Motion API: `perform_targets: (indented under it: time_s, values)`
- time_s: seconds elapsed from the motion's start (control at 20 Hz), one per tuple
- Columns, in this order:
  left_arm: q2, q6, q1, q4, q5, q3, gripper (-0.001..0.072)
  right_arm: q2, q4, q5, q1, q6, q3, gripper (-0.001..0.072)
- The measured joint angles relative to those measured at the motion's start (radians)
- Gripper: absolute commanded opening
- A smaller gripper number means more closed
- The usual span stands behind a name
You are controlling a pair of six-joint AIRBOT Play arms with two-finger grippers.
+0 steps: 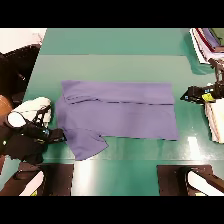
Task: Fold the shirts.
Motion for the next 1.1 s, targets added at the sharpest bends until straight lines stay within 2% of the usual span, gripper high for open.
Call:
perform_targets:
  time_s: [0.2, 0.25, 0.3, 0.35, 0.5, 0.65, 0.7, 0.75, 0.9, 0.95, 1.0, 1.1]
  values:
    - [0.021, -0.011, 0.001, -0.081, 0.098, -0.080, 0.0463, 0.019, 0.005, -0.001, 0.000, 0.000, -0.012, 0.0347]
    - [0.022, -0.011, 0.000, -0.108, 0.124, -0.091, 0.0349, 0.021, 0.005, -0.001, 0.000, 0.000, -0.013, 0.0346]
    - [0.023, -0.011, 0.000, -0.127, 0.155, -0.101, 0.0135, 0.022, 0.006, -0.001, 0.000, 0.000, -0.014, 0.0346]
    - [0.021, -0.010, 0.000, -0.134, 0.183, -0.110, 0.0026, 0.023, 0.006, 0.000, 0.000, 0.000, -0.014, 0.0346]
    - [0.023, -0.007, -0.001, -0.181, 0.226, -0.107, 0.0024, 0.026, 0.005, 0.024, -0.007, -0.015, -0.020, 0.0346]
    - [0.037, 0.005, -0.001, -0.200, 0.204, -0.056, 0.0024, 0.048, -0.003, 0.064, -0.073, -0.027, -0.093, 0.0348]
    - [0.046, 0.009, -0.001, -0.200, 0.189, -0.034, 0.0024, 0.061, -0.007, 0.069, -0.110, -0.032, -0.136, 0.0406]
    - [0.056, 0.011, -0.001, -0.200, 0.177, -0.012, 0.0024, 0.074, -0.014, 0.074, -0.155, -0.034, -0.190, 0.0510]
    - [0.074, 0.016, -0.001, -0.199, 0.158, 0.032, 0.0024, 0.096, -0.016, 0.085, -0.294, -0.041, -0.357, 0.0505]
    - [0.077, 0.017, -0.001, -0.199, 0.152, 0.039, 0.0025, 0.100, -0.004, 0.084, -0.334, -0.047, -0.413, 0.0488]
    - [0.079, 0.017, -0.001, -0.198, 0.149, 0.045, 0.0025, 0.103, 0.012, 0.079, -0.362, -0.056, -0.459, 0.0435]
    - [0.082, 0.018, -0.001, -0.198, 0.145, 0.053, 0.0025, 0.106, 0.046, 0.045, -0.394, -0.072, -0.537, 0.0434]
